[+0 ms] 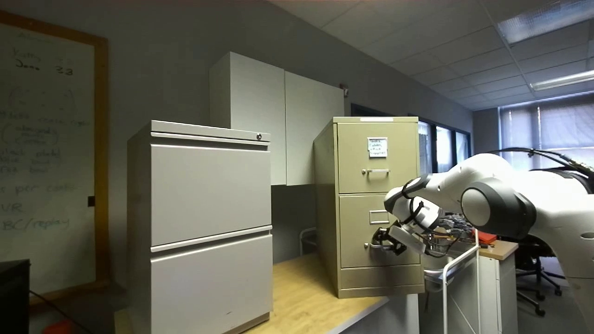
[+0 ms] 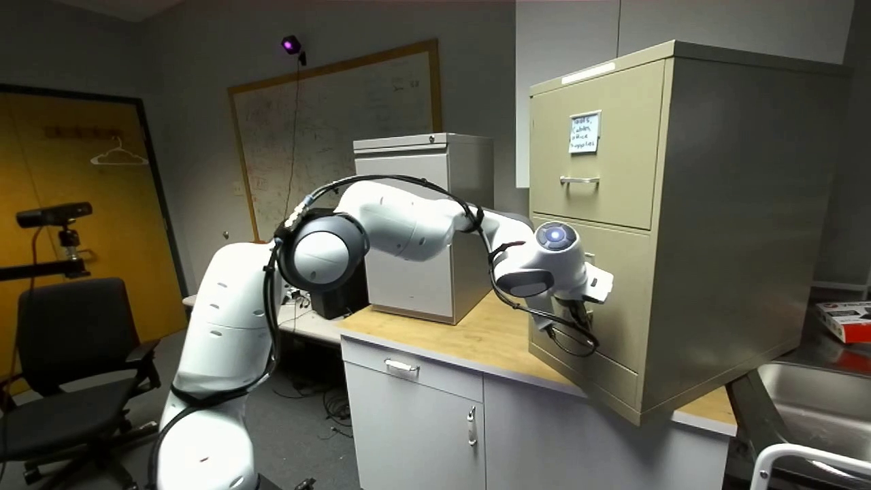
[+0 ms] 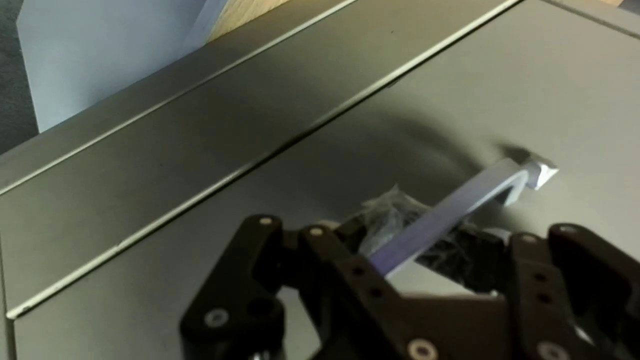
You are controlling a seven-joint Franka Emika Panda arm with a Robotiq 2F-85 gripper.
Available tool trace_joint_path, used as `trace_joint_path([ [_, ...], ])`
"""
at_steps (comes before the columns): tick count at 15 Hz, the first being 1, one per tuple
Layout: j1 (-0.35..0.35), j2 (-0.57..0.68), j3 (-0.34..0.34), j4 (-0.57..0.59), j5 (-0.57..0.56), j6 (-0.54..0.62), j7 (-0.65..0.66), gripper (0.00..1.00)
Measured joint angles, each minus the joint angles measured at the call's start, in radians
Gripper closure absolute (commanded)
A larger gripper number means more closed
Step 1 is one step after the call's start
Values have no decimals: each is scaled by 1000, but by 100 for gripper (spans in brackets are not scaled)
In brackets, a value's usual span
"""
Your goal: Open the bottom drawer of the cabinet to the right
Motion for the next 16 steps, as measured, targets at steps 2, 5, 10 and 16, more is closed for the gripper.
trace_joint_path([
  [2, -10, -12, 19, -22, 6, 27, -14, 93],
  [5, -15, -56, 31, -83, 5, 40, -29, 93],
  [10, 2, -157, 32, -215, -61, 70, -22, 93],
  [16, 12, -327, 31, -422, -89, 74, -49, 93],
])
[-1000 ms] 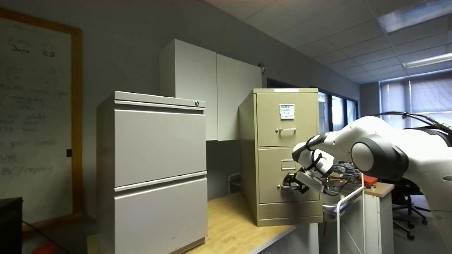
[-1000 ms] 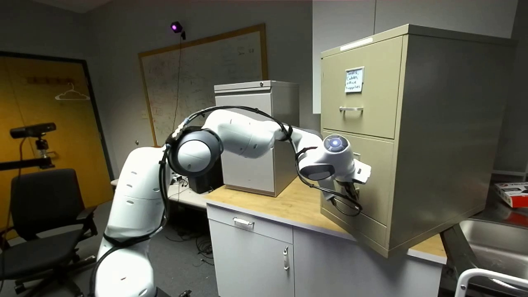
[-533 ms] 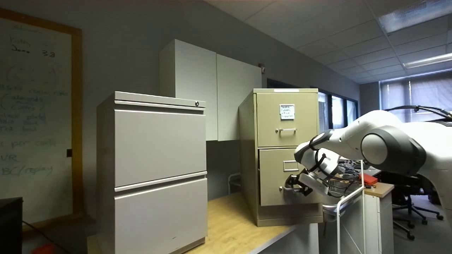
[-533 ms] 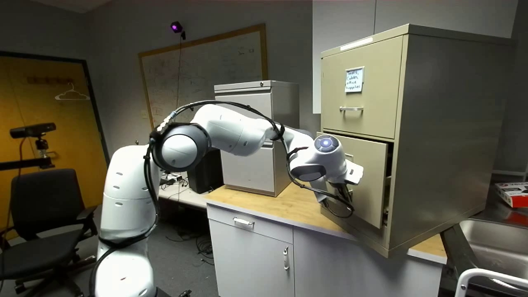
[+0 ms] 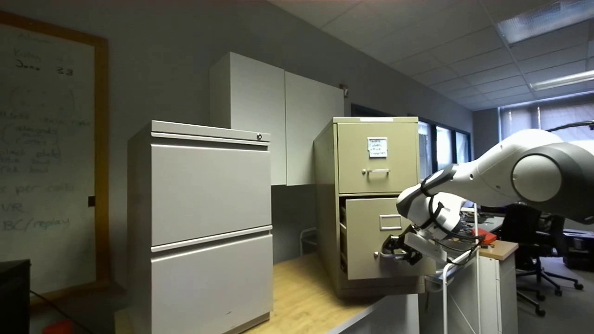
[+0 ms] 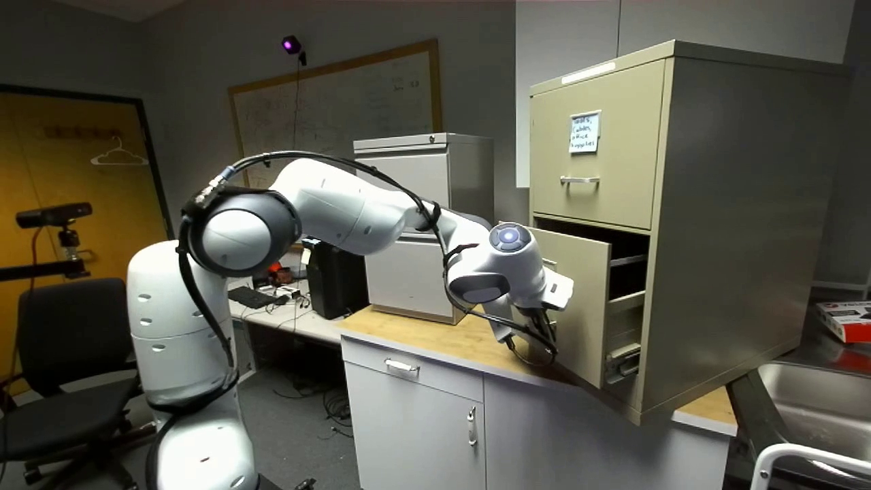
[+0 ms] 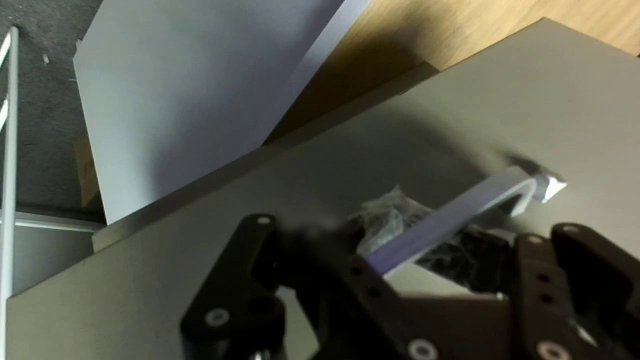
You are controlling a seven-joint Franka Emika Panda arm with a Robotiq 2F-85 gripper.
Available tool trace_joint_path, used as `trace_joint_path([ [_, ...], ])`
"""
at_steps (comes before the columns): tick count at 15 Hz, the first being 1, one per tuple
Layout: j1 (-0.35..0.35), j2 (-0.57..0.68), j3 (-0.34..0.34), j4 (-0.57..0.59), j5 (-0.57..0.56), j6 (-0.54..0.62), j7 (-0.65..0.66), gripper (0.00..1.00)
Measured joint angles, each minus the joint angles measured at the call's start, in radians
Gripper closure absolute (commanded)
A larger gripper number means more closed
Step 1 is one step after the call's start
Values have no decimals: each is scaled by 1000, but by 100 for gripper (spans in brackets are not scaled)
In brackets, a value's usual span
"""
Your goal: Open the bottom drawer of the cabinet to the right
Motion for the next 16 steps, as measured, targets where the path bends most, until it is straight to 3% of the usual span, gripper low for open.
trace_joint_path([
  [6, 20, -191, -21, -214, -4, 0, -57, 93],
  [11, 41, -358, -34, -388, -94, 18, -58, 96],
  [12, 45, -393, -34, -424, -117, 28, -51, 86],
  [13, 47, -428, -35, -457, -143, 33, -39, 71],
  [16, 51, -507, -40, -527, -227, 32, 8, 55],
])
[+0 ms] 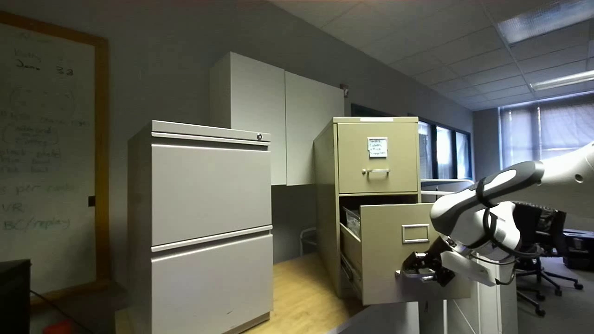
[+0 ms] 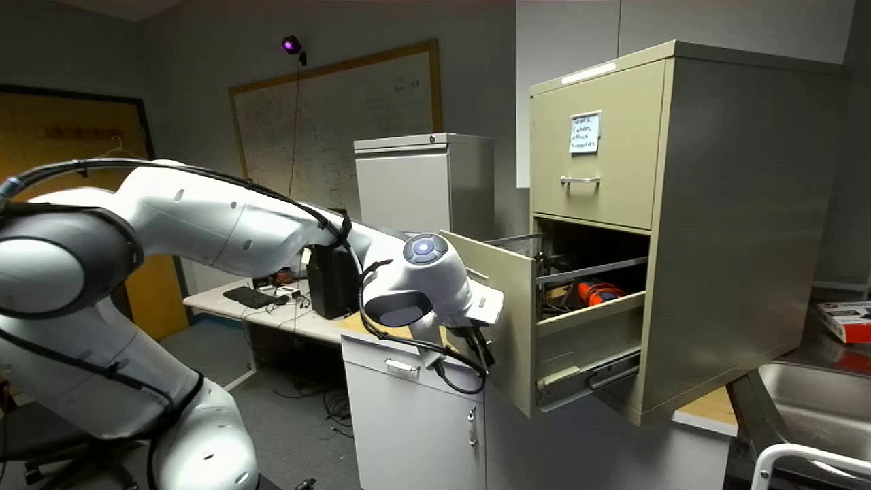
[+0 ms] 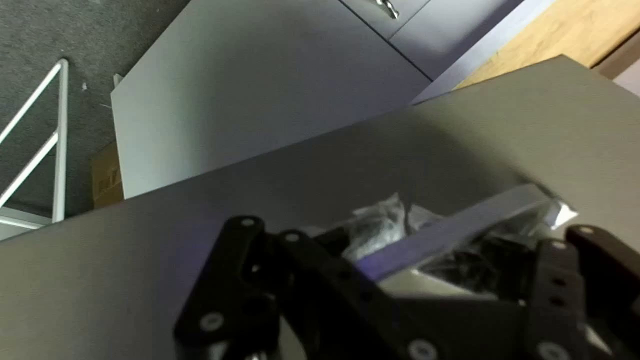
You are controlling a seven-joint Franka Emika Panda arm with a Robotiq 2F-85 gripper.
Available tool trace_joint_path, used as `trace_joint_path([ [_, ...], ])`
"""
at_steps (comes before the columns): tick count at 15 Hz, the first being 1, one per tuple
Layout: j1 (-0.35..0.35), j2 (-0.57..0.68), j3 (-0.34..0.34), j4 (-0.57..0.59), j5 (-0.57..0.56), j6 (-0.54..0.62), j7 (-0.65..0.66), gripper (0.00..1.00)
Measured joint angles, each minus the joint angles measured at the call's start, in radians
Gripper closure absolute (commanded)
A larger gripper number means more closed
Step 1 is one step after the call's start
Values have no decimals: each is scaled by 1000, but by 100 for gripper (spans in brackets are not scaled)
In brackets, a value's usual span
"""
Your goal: Open the bottom drawer of the cabinet to the right
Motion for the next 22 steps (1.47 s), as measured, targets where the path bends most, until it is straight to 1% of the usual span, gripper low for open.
trace_joint_path([
  [2, 0, -30, -1, -33, -75, 2, 28, 41],
  [3, 0, -41, -1, -45, -106, 3, 42, 32],
  [5, 0, -60, -1, -64, -162, 8, 87, 19],
  [6, -2, -67, -1, -72, -187, 14, 109, 11],
  [7, -3, -70, -1, -79, -210, 22, 130, 4],
  [8, -5, -73, -1, -85, -230, 30, 150, 0],
  [11, -19, -82, 10, -106, -291, 64, 211, 0],
  [14, -57, -122, 52, -140, -358, 90, 278, 0],
  [17, -96, -238, 133, -174, -420, 113, 349, 0],
  [20, -143, -372, 224, -162, -472, 115, 431, 0],
  [22, -176, -453, 267, -162, -492, 97, 470, 0],
])
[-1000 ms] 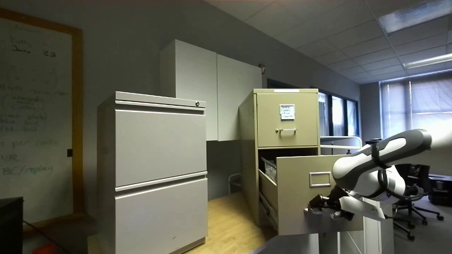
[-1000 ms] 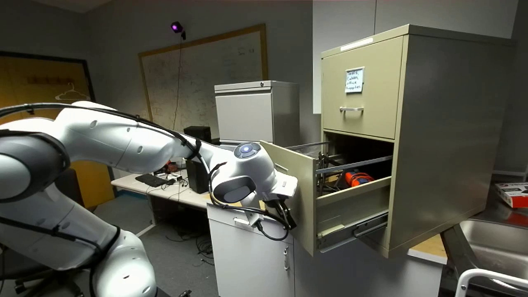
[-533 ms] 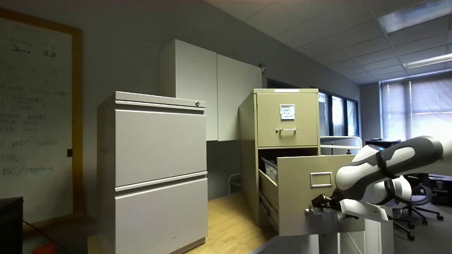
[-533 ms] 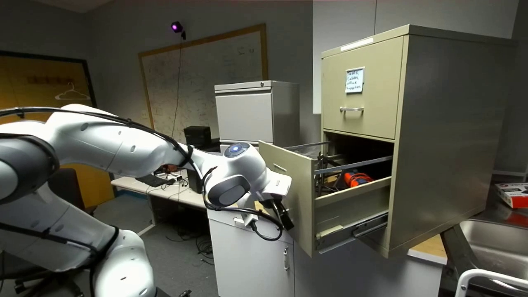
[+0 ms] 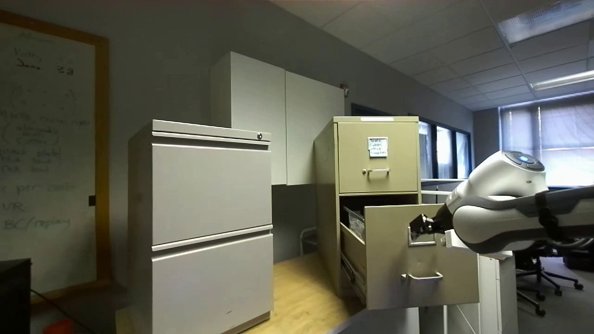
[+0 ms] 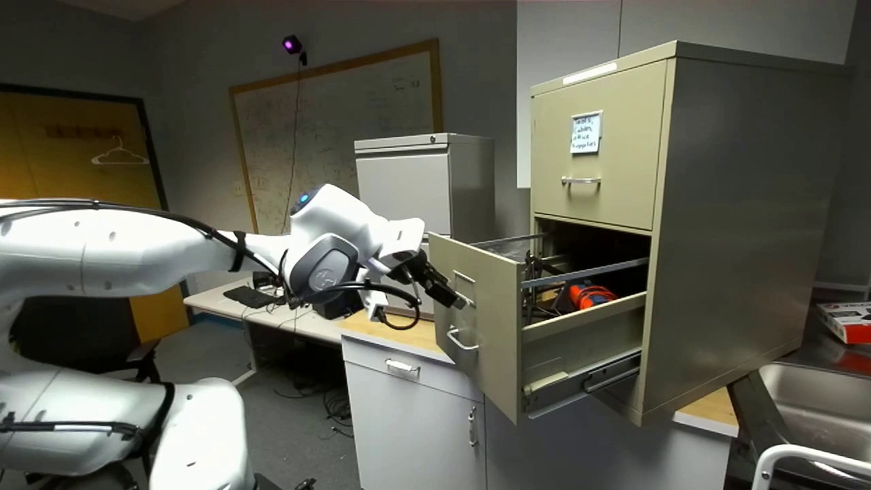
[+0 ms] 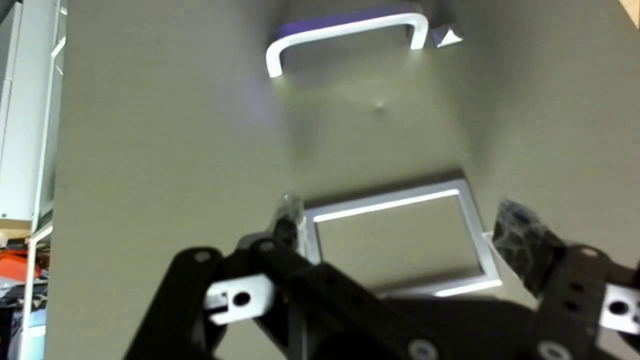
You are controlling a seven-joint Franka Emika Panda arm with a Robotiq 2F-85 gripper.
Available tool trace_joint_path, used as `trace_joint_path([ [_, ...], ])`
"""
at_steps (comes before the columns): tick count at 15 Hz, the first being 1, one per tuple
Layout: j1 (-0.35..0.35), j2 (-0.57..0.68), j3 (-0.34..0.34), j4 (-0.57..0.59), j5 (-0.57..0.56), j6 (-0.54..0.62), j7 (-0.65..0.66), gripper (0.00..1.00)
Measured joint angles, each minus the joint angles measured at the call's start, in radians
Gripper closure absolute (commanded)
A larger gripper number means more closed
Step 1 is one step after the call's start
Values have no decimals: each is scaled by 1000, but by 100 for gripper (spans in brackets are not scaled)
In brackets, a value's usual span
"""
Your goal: Open the bottom drawer of the cabinet to the right
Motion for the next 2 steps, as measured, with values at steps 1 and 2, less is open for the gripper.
trace_joint_path([
  [1, -9, -33, 11, -2, -5, -31, 7, 0],
  [2, -12, -59, 14, -1, -8, -76, 8, 0],
])
